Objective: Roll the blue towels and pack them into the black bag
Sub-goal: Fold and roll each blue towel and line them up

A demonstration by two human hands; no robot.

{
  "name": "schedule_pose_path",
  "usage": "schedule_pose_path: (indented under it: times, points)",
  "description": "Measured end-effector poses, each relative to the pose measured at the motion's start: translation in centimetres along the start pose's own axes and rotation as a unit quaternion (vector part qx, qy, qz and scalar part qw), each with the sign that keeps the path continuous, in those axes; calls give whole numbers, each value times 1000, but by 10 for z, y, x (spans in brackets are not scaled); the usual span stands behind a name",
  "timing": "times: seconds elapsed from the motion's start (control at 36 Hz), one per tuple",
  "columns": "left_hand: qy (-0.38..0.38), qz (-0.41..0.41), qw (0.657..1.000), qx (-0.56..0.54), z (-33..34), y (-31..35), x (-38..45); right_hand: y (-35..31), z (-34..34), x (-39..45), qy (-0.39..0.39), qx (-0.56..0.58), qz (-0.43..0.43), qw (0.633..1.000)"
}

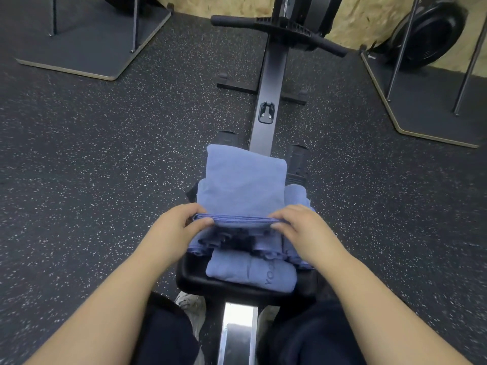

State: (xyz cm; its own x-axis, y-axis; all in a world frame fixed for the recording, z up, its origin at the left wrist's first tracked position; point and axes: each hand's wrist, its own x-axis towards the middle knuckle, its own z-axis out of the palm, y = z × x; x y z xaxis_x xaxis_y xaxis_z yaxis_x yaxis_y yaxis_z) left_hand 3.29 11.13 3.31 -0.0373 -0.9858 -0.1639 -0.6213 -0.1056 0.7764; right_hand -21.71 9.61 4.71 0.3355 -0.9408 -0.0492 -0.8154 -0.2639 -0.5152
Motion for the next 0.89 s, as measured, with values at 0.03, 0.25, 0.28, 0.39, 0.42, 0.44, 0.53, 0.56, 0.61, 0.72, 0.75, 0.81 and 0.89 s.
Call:
schedule_pose_path:
  times: [0.03, 0.25, 0.28, 0.39, 0.42, 0.44, 0.53, 0.56, 0.61, 0.72, 0.75, 0.81, 0.89]
  points:
    - [1, -4, 1000, 0, 0, -1, 0, 2, 1, 1, -1, 8, 5, 1000]
    - [33, -23, 999, 4, 11, -4, 9, 6, 8, 6, 20, 39, 21, 999]
    - [45, -23, 999, 9, 13, -6, 11, 6, 9, 7, 23, 44, 24, 998]
    - [82, -31, 995, 53, 22, -11, 16, 6, 14, 8, 38, 53, 60, 996]
    - [92, -29, 993, 63, 24, -12, 16, 6, 14, 8, 43, 57, 71, 995]
    - [103, -26, 992, 69, 26, -12, 17, 6, 15, 8, 46, 61, 82, 994]
    - [154, -7, 986, 68, 25, -6, 16, 5, 17, 10, 60, 33, 91, 993]
    - [167, 9, 983, 80, 24, -4, 16, 5, 19, 11, 72, 8, 84, 994]
    - [172, 64, 975, 125, 24, 0, 16, 4, 20, 12, 114, -23, 63, 991]
    - [140, 141, 971, 134, 30, 1, 13, -2, 23, 12, 189, -35, -16, 981]
    - [133, 154, 969, 139, 32, 2, 12, -3, 25, 12, 189, -29, -33, 981]
    - [128, 154, 970, 136, 37, 3, 10, -7, 31, 14, 169, -7, -55, 984]
    - [126, 148, 972, 135, 39, 2, 9, -12, 36, 15, 155, 0, -62, 986]
